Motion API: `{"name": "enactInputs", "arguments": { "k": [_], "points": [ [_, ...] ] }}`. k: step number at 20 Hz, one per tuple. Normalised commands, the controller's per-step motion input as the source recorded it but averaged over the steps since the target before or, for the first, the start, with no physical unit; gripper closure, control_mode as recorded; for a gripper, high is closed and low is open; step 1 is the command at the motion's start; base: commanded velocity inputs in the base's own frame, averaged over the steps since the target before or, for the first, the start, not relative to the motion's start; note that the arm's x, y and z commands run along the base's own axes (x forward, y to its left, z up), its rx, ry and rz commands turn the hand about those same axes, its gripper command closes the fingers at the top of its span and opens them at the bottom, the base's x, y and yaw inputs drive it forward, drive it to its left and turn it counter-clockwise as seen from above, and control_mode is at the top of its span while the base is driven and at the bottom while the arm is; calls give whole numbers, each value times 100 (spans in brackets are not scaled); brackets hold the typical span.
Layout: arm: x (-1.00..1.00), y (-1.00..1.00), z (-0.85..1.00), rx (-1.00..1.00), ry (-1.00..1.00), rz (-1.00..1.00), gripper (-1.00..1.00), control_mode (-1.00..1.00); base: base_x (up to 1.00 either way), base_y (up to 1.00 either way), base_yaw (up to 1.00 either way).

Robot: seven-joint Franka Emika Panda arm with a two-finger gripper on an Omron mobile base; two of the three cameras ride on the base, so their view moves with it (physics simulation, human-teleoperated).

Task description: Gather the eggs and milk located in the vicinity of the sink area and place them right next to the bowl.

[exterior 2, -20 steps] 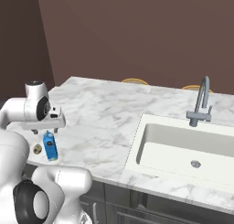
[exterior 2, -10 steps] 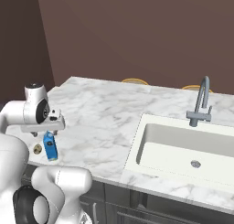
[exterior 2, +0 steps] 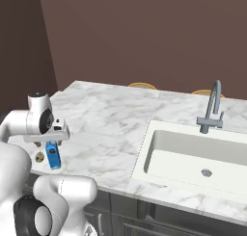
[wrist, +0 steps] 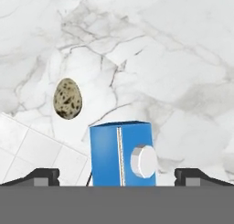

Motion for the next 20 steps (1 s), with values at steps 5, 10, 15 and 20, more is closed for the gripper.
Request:
{"name": "enactInputs", "arguments": {
  "k": [5, 10, 15, 20],
  "points": [
    [0, 0, -16, 0, 0, 0, -100, -100, 0, 0, 0],
    [4, 0, -15, 0, 0, 0, -100, -100, 0, 0, 0],
    [13, 0, -9, 0, 0, 0, -100, -100, 0, 0, 0],
    [11, 0, 0, 0, 0, 0, -100, -100, 0, 0, 0]
  ]
}}
